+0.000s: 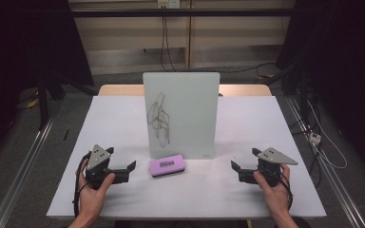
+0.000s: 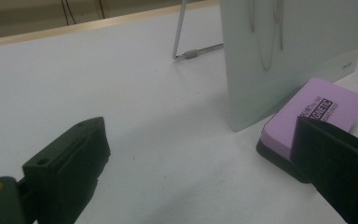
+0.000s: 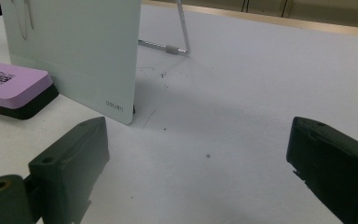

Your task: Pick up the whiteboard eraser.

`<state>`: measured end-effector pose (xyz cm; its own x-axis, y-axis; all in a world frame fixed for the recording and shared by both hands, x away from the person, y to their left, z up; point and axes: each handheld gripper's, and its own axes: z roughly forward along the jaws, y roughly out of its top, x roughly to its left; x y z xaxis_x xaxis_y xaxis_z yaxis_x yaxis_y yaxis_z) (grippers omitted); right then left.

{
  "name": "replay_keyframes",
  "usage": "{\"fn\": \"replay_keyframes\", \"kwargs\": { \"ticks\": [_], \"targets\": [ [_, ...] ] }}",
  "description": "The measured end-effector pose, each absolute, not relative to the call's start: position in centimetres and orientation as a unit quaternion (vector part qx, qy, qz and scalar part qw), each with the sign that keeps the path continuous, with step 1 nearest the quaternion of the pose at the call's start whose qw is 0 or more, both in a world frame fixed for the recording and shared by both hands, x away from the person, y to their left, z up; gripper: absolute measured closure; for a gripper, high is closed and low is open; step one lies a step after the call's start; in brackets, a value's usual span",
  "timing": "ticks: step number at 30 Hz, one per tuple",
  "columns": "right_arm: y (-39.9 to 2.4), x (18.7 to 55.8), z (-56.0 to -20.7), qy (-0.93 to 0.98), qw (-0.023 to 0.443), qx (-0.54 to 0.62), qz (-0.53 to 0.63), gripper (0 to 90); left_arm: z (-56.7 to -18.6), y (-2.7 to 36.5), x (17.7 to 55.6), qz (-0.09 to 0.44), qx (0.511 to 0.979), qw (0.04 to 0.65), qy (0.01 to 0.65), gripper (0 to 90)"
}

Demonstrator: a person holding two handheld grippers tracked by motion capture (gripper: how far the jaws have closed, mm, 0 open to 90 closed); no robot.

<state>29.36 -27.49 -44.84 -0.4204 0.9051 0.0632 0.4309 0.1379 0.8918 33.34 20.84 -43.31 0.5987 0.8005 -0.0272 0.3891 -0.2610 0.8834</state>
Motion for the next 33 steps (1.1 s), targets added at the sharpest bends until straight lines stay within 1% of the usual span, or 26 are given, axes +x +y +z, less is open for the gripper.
{"fn": "replay_keyframes", "kwargs": {
  "ticks": [6,17,22,27,30,33],
  "targets": [
    [-27.5,29.4,-44.9,0.711,0.253,0.475,0.453,6.6,-43.4,20.7,33.6,0.214,0.771,0.459,0.386,4.3],
    [-27.6,29.5,-45.0,0.71,0.243,0.476,0.459,6.3,-43.5,19.9,33.9,0.188,0.791,0.451,0.369,5.8],
    [-27.6,29.5,-45.0,0.709,0.241,0.477,0.46,6.2,-43.5,19.6,34.2,0.187,0.799,0.443,0.36,6.6],
    [-27.6,29.6,-45.0,0.709,0.241,0.478,0.46,6.2,-43.3,19.2,34.5,0.169,0.808,0.444,0.349,7.8],
    [-27.5,29.6,-45.0,0.71,0.241,0.477,0.459,6.2,-43.2,18.8,34.9,0.148,0.813,0.446,0.343,8.2],
    [-27.4,29.7,-45.1,0.712,0.239,0.476,0.458,6.3,-43.0,18.4,35.1,0.148,0.818,0.447,0.33,8.3]
  ]
}}
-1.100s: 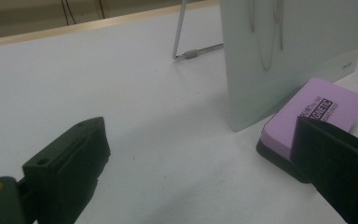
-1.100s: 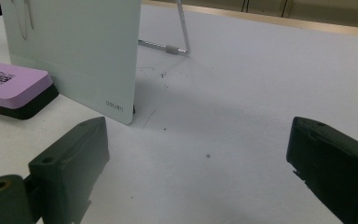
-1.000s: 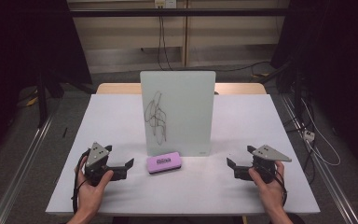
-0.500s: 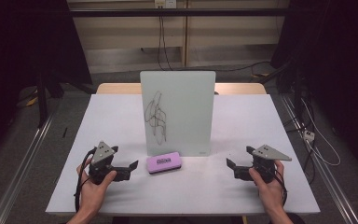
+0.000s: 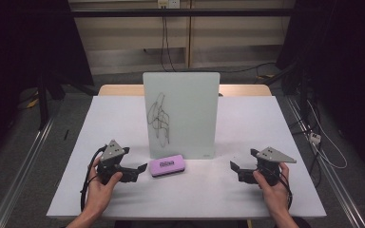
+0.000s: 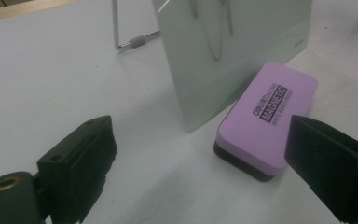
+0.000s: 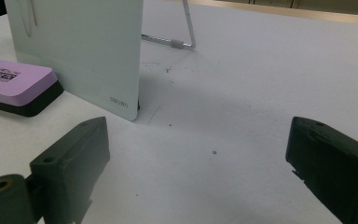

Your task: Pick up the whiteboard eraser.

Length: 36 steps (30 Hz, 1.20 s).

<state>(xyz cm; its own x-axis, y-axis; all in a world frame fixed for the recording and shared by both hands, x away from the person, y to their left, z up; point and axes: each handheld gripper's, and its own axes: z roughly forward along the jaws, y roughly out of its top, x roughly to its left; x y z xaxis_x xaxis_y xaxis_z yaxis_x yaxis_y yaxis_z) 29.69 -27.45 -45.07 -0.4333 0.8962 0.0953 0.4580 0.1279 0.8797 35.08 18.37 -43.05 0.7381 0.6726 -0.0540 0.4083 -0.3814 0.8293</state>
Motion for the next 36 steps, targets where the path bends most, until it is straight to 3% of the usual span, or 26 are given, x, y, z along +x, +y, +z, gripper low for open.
{"fn": "replay_keyframes", "kwargs": {
  "ticks": [10,18,28,36],
  "targets": [
    [-27.4,29.5,-44.9,0.712,0.24,0.476,0.457,6.3,-42.1,17.2,35.2,0.131,0.835,0.453,0.283,10.7],
    [-27.4,29.6,-45.0,0.713,0.24,0.475,0.456,6.2,-42.1,15.4,35.8,0.087,0.853,0.449,0.252,8.9],
    [-27.3,29.6,-45.0,0.714,0.239,0.474,0.457,6.2,-41.6,12.7,36.6,0.068,0.875,0.43,0.211,6.5],
    [-27.2,29.5,-45.0,0.718,0.235,0.467,0.46,6.2,-40.8,10.4,37.1,0.075,0.905,0.38,0.174,7.4]
  ]
}}
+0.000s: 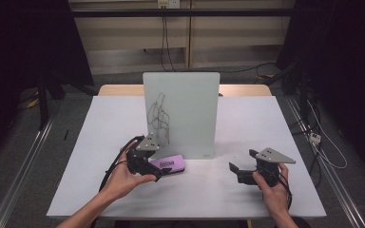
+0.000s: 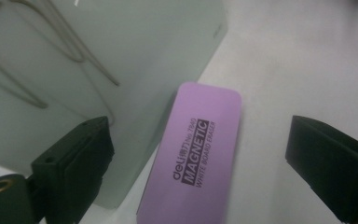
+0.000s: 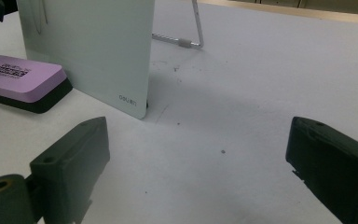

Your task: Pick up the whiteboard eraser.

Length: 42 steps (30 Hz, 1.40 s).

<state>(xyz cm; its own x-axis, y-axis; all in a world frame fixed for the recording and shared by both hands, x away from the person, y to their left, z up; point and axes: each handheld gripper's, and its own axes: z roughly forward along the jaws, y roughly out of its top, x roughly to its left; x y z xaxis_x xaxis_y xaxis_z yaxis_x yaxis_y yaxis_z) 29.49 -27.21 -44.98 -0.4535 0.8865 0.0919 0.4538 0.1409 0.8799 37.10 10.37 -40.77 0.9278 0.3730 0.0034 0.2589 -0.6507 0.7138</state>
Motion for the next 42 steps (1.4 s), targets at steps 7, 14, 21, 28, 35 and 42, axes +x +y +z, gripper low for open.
{"fn": "replay_keyframes", "kwargs": {
  "ticks": [7,14,21,28,35,42],
  "targets": [
    [-27.1,29.6,-45.0,0.72,0.235,0.465,0.458,6.2,-40.9,9.4,37.4,0.062,0.926,0.342,0.145,12.4],
    [-27.1,29.6,-45.0,0.721,0.235,0.465,0.457,6.2,-41.3,8.7,38.0,0.06,0.936,0.321,0.133,14.0],
    [-27.1,29.6,-45.1,0.722,0.235,0.464,0.457,6.2,-41.9,8.1,38.0,0.054,0.946,0.299,0.118,18.1],
    [-27.1,29.5,-45.0,0.722,0.234,0.463,0.458,6.2,-42.2,8.2,38.5,0.04,0.948,0.293,0.119,28.0],
    [-27.1,29.6,-45.1,0.722,0.233,0.463,0.458,6.2,-42.9,7.6,39.4,0.018,0.956,0.27,0.113,30.4],
    [-27.1,29.6,-45.1,0.722,0.234,0.464,0.457,6.1,-43.2,7.4,39.6,0.015,0.96,0.259,0.105,36.7]
  ]
}}
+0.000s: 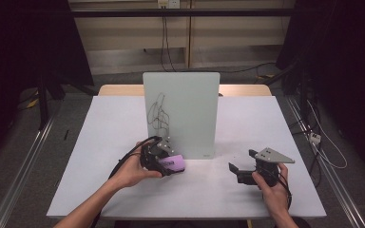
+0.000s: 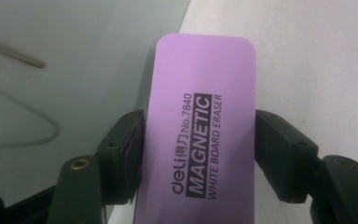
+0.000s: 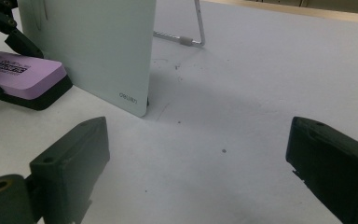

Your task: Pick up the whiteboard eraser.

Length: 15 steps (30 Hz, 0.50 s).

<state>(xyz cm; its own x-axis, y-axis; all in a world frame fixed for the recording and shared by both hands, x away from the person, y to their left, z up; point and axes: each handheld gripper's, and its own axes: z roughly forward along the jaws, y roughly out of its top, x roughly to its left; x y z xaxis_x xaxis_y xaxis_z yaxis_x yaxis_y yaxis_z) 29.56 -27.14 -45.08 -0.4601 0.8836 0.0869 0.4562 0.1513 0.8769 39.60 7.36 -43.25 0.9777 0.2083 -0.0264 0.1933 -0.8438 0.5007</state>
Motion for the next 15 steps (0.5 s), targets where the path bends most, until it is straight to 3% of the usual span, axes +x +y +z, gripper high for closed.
{"fn": "replay_keyframes", "kwargs": {
  "ticks": [15],
  "targets": [
    [-27.12,29.61,-45.12,0.723,0.232,0.463,0.458,6.2,-42.79,7.46,39.27,0.015,0.957,0.264,0.116,40.2]
  ]
}}
